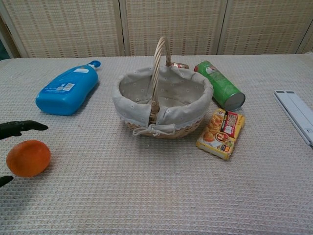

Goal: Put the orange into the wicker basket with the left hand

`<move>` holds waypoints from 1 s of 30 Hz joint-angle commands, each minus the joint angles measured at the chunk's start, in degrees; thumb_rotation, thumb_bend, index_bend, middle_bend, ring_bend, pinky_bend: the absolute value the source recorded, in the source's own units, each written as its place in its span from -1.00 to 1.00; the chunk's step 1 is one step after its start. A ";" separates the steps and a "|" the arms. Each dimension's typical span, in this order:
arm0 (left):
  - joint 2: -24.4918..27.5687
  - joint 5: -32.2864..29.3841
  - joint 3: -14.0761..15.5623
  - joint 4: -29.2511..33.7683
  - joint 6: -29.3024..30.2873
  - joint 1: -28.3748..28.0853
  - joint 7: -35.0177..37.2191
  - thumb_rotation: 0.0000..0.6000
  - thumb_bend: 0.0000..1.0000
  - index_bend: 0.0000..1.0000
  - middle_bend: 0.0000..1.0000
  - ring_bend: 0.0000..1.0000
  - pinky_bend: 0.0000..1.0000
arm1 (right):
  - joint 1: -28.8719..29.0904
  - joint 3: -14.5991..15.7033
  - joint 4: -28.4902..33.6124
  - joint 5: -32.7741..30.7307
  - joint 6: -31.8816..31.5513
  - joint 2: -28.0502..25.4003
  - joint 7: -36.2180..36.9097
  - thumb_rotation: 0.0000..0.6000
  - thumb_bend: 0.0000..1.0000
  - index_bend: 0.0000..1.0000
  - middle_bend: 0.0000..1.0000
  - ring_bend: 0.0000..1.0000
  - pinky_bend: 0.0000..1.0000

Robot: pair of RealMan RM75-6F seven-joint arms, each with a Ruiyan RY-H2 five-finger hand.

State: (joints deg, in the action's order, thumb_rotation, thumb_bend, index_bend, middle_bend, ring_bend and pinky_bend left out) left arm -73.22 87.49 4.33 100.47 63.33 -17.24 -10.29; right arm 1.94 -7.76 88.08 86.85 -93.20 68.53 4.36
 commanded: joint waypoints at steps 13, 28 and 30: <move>-15.06 -4.70 -3.21 -10.66 0.76 -1.46 -9.59 1.00 -0.26 -1.00 -1.00 -1.00 -0.81 | 0.00 0.34 -0.07 0.25 0.17 -0.14 0.14 1.00 -0.61 -0.93 -1.00 -1.00 -0.76; -27.90 -1.54 -8.28 -27.03 16.99 1.13 -7.02 1.00 0.11 -0.18 -0.10 0.35 0.42 | 0.10 0.53 0.07 0.32 0.43 -0.22 0.01 1.00 -0.61 -0.93 -1.00 -1.00 -0.76; -28.05 -0.71 -8.65 -27.37 18.69 1.29 -6.11 1.00 0.17 0.04 0.06 0.48 0.52 | 0.10 0.57 0.09 0.35 0.44 -0.21 -0.06 1.00 -0.61 -0.92 -1.00 -1.00 -0.76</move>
State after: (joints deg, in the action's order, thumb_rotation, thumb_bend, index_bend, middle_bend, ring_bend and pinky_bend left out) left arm -99.65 85.00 -3.25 74.97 79.08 -16.76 -18.09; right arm 2.04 -7.18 88.17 87.20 -92.75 68.33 4.30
